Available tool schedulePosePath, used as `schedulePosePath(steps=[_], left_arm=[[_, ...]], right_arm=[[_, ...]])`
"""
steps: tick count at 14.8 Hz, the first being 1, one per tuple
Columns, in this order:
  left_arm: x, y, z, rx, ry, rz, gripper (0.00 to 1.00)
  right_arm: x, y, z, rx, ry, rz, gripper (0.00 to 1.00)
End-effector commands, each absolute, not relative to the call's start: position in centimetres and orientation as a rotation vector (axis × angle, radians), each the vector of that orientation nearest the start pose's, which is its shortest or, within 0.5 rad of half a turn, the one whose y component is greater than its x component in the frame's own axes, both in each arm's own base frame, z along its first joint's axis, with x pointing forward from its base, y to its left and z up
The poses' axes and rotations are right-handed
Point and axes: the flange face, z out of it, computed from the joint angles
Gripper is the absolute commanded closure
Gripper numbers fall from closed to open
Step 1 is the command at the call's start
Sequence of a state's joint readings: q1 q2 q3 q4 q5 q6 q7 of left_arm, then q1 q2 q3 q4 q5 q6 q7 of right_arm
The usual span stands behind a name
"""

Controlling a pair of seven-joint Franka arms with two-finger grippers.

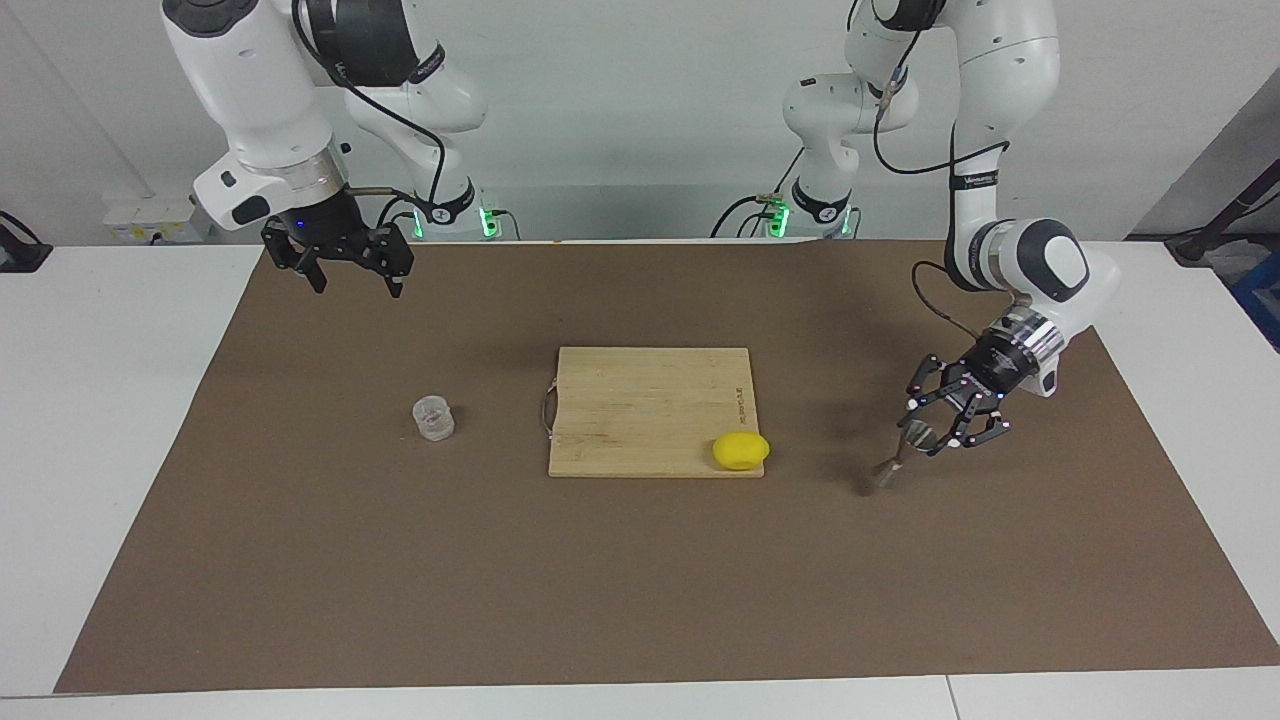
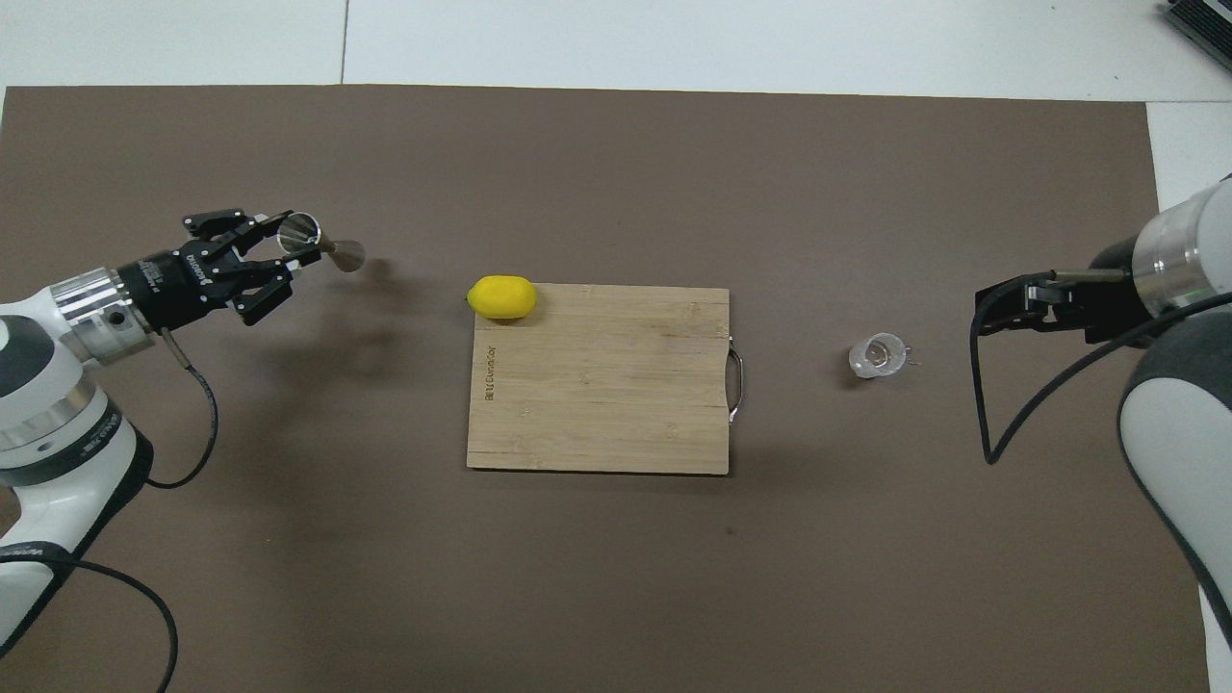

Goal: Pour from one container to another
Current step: 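Lift the metal cup with the left gripper and carry it over the board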

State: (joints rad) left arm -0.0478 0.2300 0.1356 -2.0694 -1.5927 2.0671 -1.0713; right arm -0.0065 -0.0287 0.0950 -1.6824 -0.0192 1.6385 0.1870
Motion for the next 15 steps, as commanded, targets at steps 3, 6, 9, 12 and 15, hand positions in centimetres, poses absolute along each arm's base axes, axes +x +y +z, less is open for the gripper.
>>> schedulePosePath(steps=[3, 6, 9, 12, 15], left_arm=[[58.1, -11.3, 37.1, 0.932, 1.726, -0.910, 1.00], [56.7, -17.5, 36.9, 0.980, 1.763, -0.908, 1.00], [54.7, -23.1, 36.4, 0.981, 1.779, -0.922, 1.00], [52.8, -27.3, 36.2, 0.966, 1.770, -0.965, 1.00], [50.6, -30.7, 35.3, 0.944, 1.819, -0.952, 1.00]], right_arm=[[54.1, 4.0, 59.6, -3.145, 0.150, 0.033, 0.00], [54.2, 3.9, 59.6, -3.141, 0.219, 0.023, 0.00], [54.1, 4.0, 59.2, -3.128, 0.356, 0.033, 0.00], [53.9, 4.4, 58.0, -3.041, 0.615, 0.102, 0.01], [53.9, 3.6, 56.9, -2.899, 0.948, 0.168, 0.02]])
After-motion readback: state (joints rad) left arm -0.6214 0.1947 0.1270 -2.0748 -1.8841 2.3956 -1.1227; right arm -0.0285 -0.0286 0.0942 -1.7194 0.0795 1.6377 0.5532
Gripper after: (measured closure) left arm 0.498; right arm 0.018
